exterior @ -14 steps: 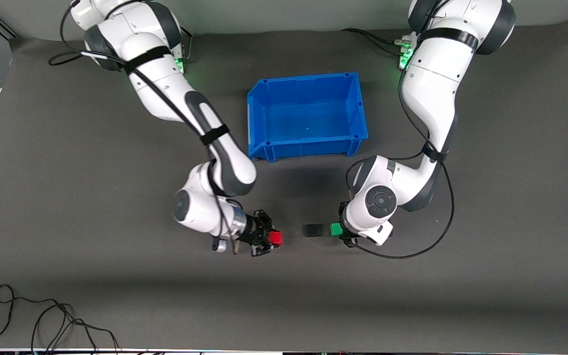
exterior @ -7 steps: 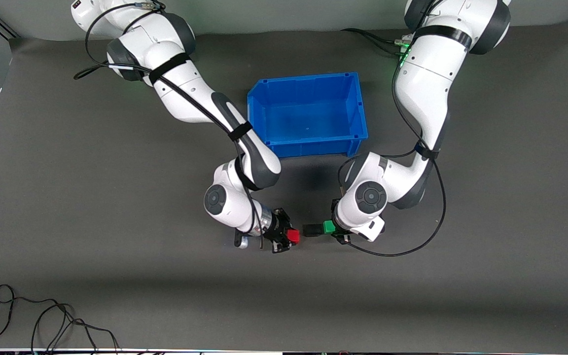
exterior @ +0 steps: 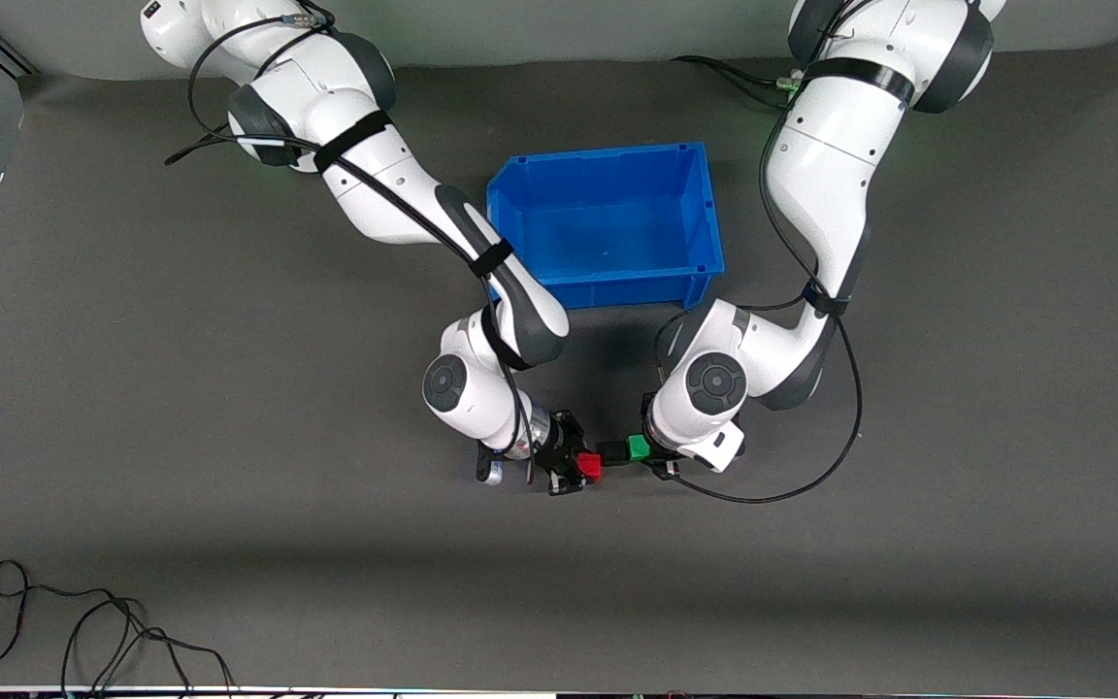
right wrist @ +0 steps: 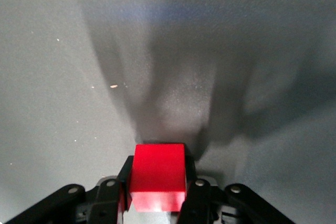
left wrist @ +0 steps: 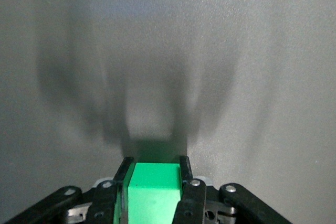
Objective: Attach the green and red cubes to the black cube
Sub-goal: 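Press the red cube against the black cube while the left gripper presses green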
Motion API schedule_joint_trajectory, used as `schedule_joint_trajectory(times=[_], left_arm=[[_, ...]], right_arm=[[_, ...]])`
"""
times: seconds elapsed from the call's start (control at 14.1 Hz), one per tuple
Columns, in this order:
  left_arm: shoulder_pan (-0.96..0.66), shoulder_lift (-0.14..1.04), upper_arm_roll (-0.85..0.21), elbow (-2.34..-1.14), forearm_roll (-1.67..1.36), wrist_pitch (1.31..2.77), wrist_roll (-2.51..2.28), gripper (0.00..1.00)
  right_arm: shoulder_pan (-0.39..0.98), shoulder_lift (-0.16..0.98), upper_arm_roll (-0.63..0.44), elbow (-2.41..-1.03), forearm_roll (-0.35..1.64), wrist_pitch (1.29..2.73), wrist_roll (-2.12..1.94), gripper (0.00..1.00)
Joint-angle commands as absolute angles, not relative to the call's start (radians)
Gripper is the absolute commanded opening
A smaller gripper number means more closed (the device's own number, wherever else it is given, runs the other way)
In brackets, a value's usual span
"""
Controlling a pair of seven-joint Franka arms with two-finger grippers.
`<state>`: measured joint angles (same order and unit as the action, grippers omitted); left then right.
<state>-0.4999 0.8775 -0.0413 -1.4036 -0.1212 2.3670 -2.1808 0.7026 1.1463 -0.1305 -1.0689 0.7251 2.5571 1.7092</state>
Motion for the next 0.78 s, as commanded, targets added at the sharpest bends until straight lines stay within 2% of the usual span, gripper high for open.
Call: schedule_joint_trajectory(times=[0.0, 0.71], left_arm=[[-0.515, 0.890, -0.026, -1.374, -0.127, 2.362, -2.206, 0.00], [-0.515, 0.893, -0.025, -1.368, -0.127, 2.368, -2.220, 0.00]], right_arm=[[0.715, 1.175, -0.138, -1.026, 0.703, 2.576, 1.753, 0.25], [0.747, 1.161, -0.132, -1.039, 0.701, 2.574, 1.770, 0.25]])
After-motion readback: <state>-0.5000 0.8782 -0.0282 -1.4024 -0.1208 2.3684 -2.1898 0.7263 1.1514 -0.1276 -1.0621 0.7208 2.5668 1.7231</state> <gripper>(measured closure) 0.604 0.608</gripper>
